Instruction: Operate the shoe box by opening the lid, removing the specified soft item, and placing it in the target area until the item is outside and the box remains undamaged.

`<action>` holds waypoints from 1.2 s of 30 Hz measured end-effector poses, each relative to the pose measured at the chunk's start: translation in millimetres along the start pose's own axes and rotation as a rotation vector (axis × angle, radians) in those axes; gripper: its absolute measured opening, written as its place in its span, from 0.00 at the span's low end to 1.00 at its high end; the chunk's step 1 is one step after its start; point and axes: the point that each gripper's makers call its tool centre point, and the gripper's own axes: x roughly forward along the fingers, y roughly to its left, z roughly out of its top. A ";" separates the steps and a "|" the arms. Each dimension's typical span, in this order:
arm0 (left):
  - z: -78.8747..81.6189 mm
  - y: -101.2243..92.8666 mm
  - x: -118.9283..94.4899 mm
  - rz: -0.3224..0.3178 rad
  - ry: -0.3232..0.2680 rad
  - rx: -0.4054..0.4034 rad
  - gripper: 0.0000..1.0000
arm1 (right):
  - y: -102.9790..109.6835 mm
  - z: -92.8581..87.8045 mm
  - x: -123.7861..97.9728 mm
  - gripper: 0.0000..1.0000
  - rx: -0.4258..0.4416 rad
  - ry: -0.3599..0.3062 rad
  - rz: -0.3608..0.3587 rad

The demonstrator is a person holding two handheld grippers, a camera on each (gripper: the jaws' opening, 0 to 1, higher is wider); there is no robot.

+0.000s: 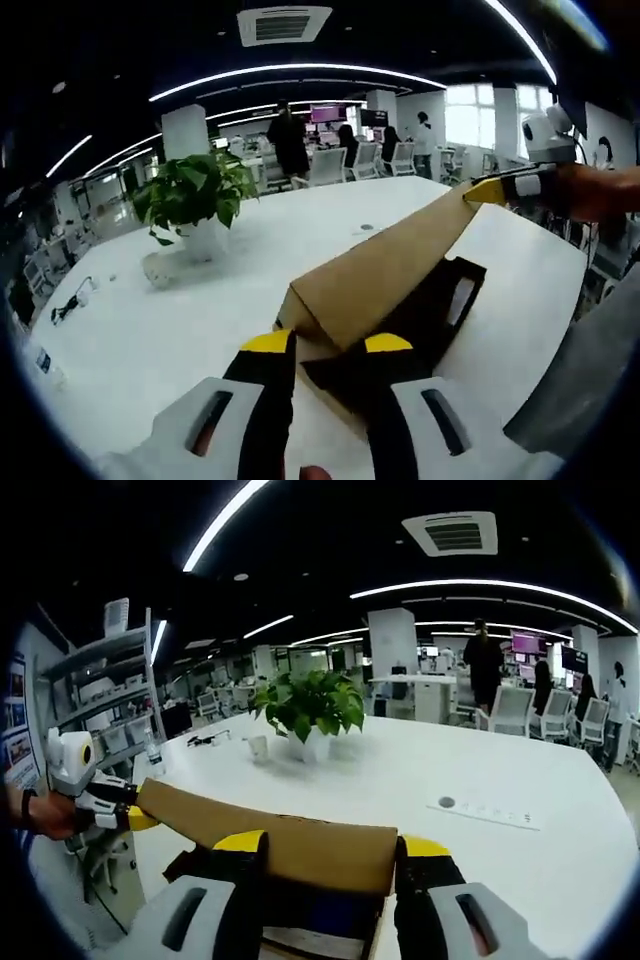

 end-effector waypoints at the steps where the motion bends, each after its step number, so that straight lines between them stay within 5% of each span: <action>1: 1.8 3.0 0.6 0.015 -0.002 0.000 0.17 | -0.2 1.9 0.5 0.48 0.000 -0.002 0.001; 10: 11.7 16.1 5.5 0.094 -0.003 -0.003 0.07 | -2.4 7.2 1.6 0.46 -0.013 -0.011 0.030; 20: 16.2 22.0 8.6 0.082 -0.006 -0.036 0.06 | -6.0 2.6 -6.1 0.43 -0.011 -0.025 0.092; 32: 22.3 29.0 11.7 0.079 -0.010 -0.065 0.05 | -30.6 -16.3 8.5 0.27 -0.095 0.079 -0.013; 36: 25.4 31.9 13.1 0.080 -0.012 -0.072 0.05 | -37.7 -11.8 17.0 0.18 -0.069 0.065 -0.036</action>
